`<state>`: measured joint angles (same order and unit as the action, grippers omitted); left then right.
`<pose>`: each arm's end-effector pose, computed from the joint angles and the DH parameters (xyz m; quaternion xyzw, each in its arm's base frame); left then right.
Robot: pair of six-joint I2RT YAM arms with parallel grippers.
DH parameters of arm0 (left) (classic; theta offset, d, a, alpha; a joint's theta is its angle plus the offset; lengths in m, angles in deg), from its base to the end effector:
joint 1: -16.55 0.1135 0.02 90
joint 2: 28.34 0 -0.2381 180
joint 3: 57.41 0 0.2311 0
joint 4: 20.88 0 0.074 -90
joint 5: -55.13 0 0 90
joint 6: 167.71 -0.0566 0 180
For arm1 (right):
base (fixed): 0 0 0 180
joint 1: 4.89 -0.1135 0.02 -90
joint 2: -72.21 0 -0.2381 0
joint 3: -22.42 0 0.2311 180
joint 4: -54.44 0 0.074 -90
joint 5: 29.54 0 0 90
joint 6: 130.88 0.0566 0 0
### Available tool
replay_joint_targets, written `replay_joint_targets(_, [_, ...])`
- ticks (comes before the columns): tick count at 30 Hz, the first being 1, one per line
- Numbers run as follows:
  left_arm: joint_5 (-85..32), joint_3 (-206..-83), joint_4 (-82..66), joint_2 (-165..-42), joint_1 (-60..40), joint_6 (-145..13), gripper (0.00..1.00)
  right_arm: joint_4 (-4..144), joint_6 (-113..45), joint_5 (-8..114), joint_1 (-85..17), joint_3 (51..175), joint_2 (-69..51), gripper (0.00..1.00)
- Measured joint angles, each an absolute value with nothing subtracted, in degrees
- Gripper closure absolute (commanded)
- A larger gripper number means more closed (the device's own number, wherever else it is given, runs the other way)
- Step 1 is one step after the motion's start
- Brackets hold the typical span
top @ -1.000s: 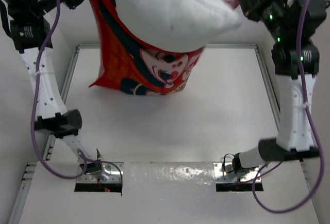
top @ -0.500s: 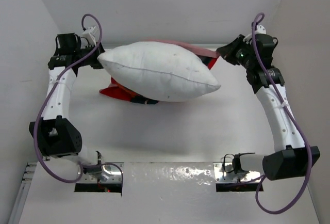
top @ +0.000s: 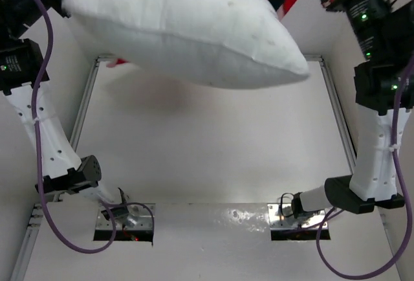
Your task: Put the pillow into the pillowcase
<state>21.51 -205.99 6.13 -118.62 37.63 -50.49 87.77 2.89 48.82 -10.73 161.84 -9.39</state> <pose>0.2340 0.0397 0.6029 0.1989 0.5627 -0.2724 0.7547 0.2238 0.0344 0.5983 0.0943 0.5368 0.4008 0.7365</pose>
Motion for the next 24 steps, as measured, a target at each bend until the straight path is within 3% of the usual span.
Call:
replay_joint_targets(2, [24.13,-209.05,3.71,-118.76,37.76,-47.74,1.00,87.38,2.71,48.47,-10.76,169.91,-11.42,1.00])
replay_joint_targets(4, [25.33,-207.81,-0.64,-117.88,38.54,-44.76,1.00,84.86,2.69,49.72,-10.45,170.56,-11.23,1.00])
replay_joint_targets(11, [25.20,-208.16,-7.07,-120.48,43.07,-37.88,1.00,83.53,4.52,48.95,-10.23,162.65,-9.89,1.00])
replay_joint_targets(15, [22.54,-207.42,-5.36,-123.76,45.69,-36.41,1.00,86.09,6.51,43.86,-12.50,152.20,-10.05,1.00])
replay_joint_targets(21, [14.25,-211.50,-3.96,-127.04,47.51,-37.42,1.00,94.59,4.96,43.90,-30.40,145.76,-13.96,1.00])
replay_joint_targets(24, [7.43,-213.86,-1.50,-129.29,43.33,-43.45,1.00,95.75,5.07,42.68,-38.32,144.03,-15.77,1.00])
